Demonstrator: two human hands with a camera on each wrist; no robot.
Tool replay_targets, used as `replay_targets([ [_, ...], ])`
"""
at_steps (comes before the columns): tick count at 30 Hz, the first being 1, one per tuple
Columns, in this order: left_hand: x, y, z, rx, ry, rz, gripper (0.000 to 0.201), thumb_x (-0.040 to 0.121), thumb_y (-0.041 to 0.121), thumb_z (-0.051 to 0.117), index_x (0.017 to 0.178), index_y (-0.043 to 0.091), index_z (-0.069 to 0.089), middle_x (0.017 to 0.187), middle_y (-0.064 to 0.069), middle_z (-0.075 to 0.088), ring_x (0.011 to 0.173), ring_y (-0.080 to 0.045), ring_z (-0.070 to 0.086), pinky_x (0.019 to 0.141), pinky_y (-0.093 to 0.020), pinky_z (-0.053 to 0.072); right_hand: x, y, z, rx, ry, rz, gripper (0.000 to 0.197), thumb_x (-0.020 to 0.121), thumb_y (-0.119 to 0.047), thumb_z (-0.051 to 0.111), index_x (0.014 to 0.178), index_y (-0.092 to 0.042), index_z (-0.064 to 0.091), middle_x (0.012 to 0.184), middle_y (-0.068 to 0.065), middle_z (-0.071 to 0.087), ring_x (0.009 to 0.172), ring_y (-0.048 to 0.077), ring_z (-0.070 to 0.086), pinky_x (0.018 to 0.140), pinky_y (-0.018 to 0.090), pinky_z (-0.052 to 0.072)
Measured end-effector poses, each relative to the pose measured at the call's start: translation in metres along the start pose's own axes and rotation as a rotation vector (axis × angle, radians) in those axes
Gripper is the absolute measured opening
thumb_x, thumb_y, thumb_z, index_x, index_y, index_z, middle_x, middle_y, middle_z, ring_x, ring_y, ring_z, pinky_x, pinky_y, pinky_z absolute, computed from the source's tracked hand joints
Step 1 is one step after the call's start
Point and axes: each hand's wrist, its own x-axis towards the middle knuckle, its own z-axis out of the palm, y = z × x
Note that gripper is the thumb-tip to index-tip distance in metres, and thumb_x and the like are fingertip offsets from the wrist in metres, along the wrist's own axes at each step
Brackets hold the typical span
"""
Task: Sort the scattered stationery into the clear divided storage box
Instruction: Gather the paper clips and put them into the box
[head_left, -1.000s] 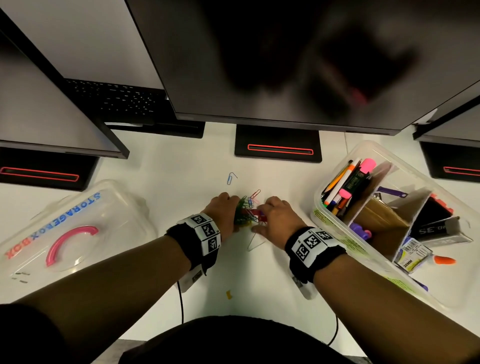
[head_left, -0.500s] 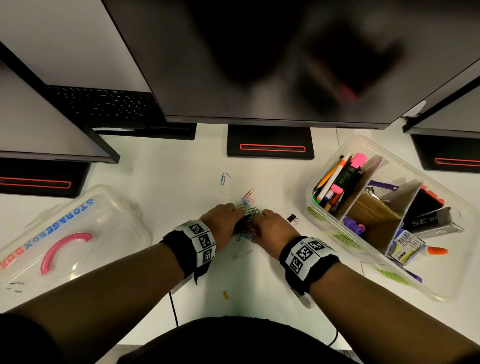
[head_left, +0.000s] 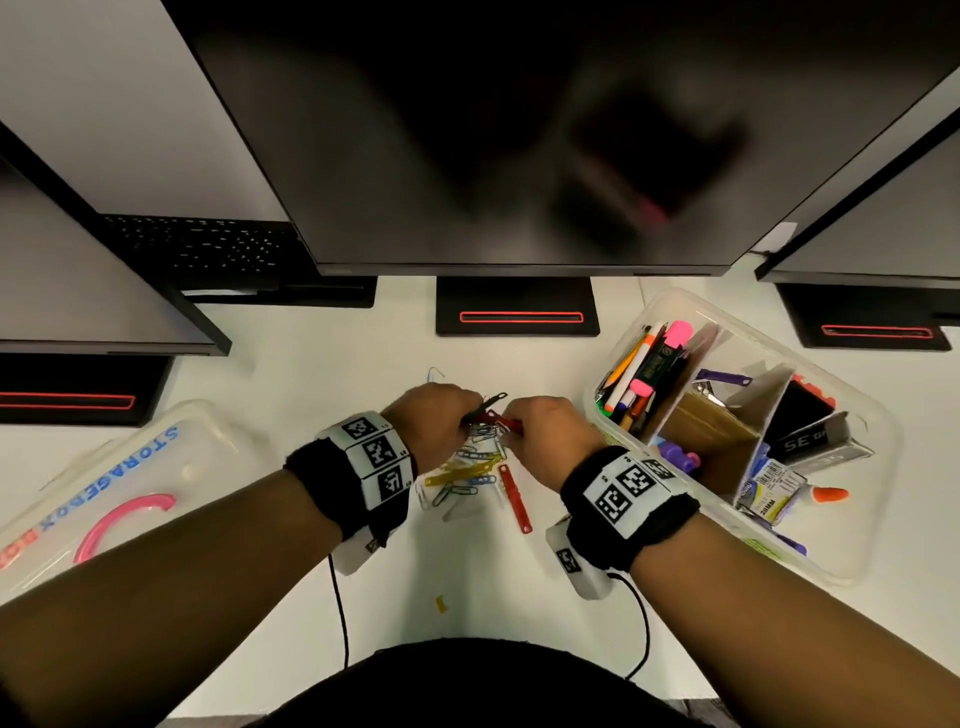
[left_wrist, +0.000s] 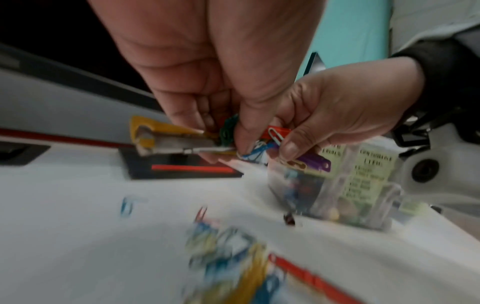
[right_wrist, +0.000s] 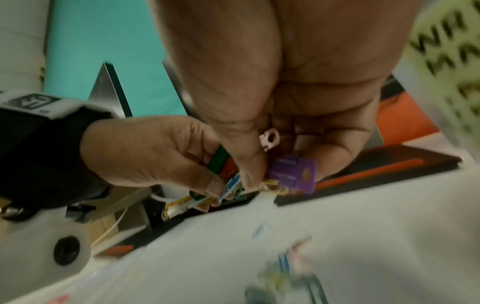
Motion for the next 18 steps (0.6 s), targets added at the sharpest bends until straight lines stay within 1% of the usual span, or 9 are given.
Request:
replay_targets([
  [1,0.000,0.003,-0.008,0.009,0.022,0.012,0.017,0.092,0.020,0.046,0.098,0.012,0.060,0.098,-0.009,0.066,0.092,-0.027,0.059,0.076,-0.032,0.043,-0.003,-0.001,-0.010,0.007,0.023,0.000,0.019,0.092,-0.018,0.052,0.102,-0.010,0.066,0.101,0.010,0.068,0.097,0.026,0.061,0.072,0.026,0.039],
  [3,0.002,0.015,-0.025,0.019,0.060,0.042,0.014,0.091,0.021,0.049,0.095,0.013,0.060,0.092,-0.005,0.065,0.086,-0.024,0.058,0.074,-0.032,0.045,-0.012,-0.003,-0.031,0.015,0.061,0.009,0.018,0.091,-0.020,0.054,0.100,-0.010,0.067,0.097,0.010,0.068,0.092,0.025,0.060,0.069,0.024,0.035],
  [6,0.009,0.042,-0.048,0.026,0.112,0.109,0.010,0.090,0.021,0.051,0.084,0.015,0.056,0.078,0.001,0.055,0.074,-0.019,0.050,0.066,-0.028,0.039,-0.027,0.005,-0.064,0.024,0.103,0.060,0.018,0.090,-0.020,0.056,0.101,-0.011,0.068,0.094,0.010,0.067,0.090,0.025,0.060,0.071,0.024,0.038],
  [7,0.014,0.054,-0.054,0.028,0.126,0.138,0.011,0.090,0.021,0.052,0.081,0.015,0.055,0.076,0.001,0.054,0.073,-0.018,0.049,0.065,-0.027,0.038,-0.033,0.011,-0.075,0.029,0.124,0.081,0.018,0.090,-0.019,0.057,0.100,-0.011,0.069,0.091,0.009,0.067,0.089,0.024,0.060,0.071,0.023,0.039],
  [9,0.025,0.077,-0.064,0.022,0.134,0.180,0.012,0.089,0.022,0.053,0.078,0.017,0.052,0.076,0.000,0.055,0.074,-0.021,0.052,0.065,-0.026,0.036,-0.042,0.024,-0.094,0.046,0.161,0.133,0.016,0.088,-0.017,0.058,0.099,-0.011,0.070,0.086,0.008,0.065,0.081,0.023,0.059,0.070,0.022,0.037],
  [11,0.040,0.104,-0.070,0.018,0.140,0.220,0.011,0.089,0.024,0.054,0.082,0.016,0.057,0.080,-0.005,0.060,0.080,-0.024,0.056,0.065,-0.026,0.034,-0.053,0.041,-0.111,0.039,0.200,0.199,0.016,0.088,-0.016,0.059,0.099,-0.012,0.070,0.086,0.008,0.065,0.075,0.019,0.052,0.069,0.021,0.035],
  [13,0.056,0.131,-0.075,0.006,0.148,0.254,0.011,0.088,0.022,0.055,0.085,0.012,0.059,0.080,-0.007,0.059,0.081,-0.025,0.055,0.064,-0.026,0.032,-0.061,0.061,-0.127,0.030,0.242,0.262,0.017,0.087,-0.016,0.060,0.100,-0.013,0.071,0.091,0.009,0.068,0.076,0.018,0.050,0.070,0.021,0.034],
  [15,0.072,0.157,-0.077,-0.021,0.166,0.277,0.010,0.088,0.019,0.055,0.085,0.010,0.059,0.077,-0.006,0.056,0.078,-0.024,0.053,0.062,-0.026,0.031,-0.067,0.081,-0.142,0.038,0.287,0.329,0.018,0.086,-0.016,0.062,0.100,-0.012,0.071,0.094,0.010,0.070,0.079,0.023,0.056,0.070,0.022,0.036],
  [18,0.095,0.186,-0.074,-0.053,0.180,0.291,0.013,0.088,0.018,0.056,0.094,0.008,0.063,0.089,-0.010,0.064,0.084,-0.026,0.057,0.065,-0.027,0.036,-0.069,0.108,-0.157,0.010,0.315,0.403,0.021,0.085,-0.018,0.064,0.103,-0.009,0.070,0.098,0.012,0.069,0.092,0.026,0.062,0.074,0.024,0.042],
])
